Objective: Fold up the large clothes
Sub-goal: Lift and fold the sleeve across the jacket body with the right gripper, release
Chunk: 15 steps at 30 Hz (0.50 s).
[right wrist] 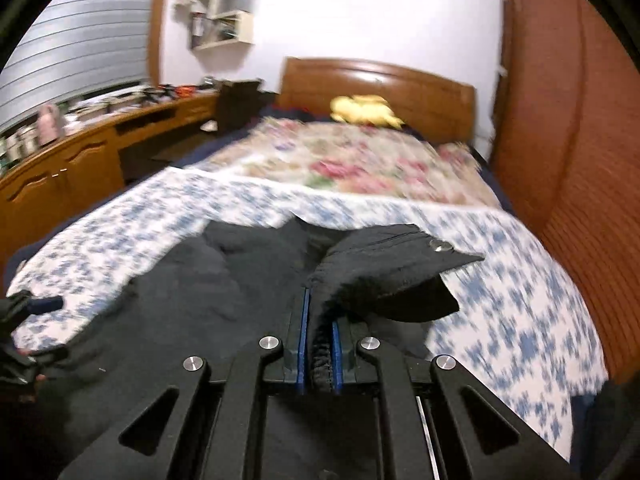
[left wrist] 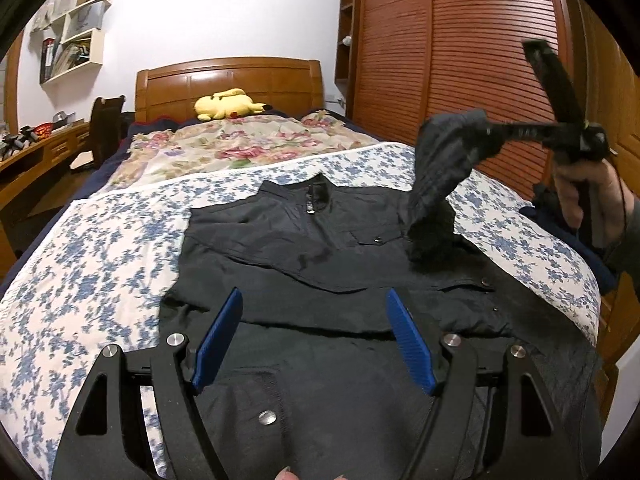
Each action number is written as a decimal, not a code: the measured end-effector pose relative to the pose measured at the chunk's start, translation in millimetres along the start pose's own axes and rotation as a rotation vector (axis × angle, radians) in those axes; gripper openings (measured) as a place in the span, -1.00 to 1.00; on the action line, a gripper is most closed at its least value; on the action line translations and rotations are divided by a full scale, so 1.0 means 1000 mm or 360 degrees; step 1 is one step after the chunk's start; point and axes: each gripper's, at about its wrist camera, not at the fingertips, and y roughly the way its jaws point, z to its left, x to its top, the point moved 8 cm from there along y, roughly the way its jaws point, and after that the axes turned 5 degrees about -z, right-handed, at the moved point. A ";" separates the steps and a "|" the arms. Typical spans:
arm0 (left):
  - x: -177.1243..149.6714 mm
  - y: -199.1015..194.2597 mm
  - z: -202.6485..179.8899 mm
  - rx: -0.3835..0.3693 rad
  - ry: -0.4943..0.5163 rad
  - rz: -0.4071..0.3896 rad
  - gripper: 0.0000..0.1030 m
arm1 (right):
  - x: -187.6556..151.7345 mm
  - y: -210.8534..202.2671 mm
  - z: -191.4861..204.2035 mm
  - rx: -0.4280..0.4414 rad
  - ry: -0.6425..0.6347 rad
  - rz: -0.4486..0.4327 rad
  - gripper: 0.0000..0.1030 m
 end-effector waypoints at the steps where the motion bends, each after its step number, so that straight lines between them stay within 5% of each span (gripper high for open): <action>1: -0.001 -0.004 0.006 0.0013 -0.0008 -0.0006 0.46 | 0.005 -0.002 0.009 0.0021 -0.0018 -0.0017 -0.82; 8: -0.005 -0.029 0.040 0.0093 -0.0062 -0.0042 0.46 | 0.018 -0.006 0.087 0.0231 -0.0166 -0.0079 -0.82; 15: -0.008 -0.044 0.060 0.0135 -0.0104 -0.0062 0.46 | 0.002 0.008 0.098 0.0354 -0.0251 -0.0029 -0.82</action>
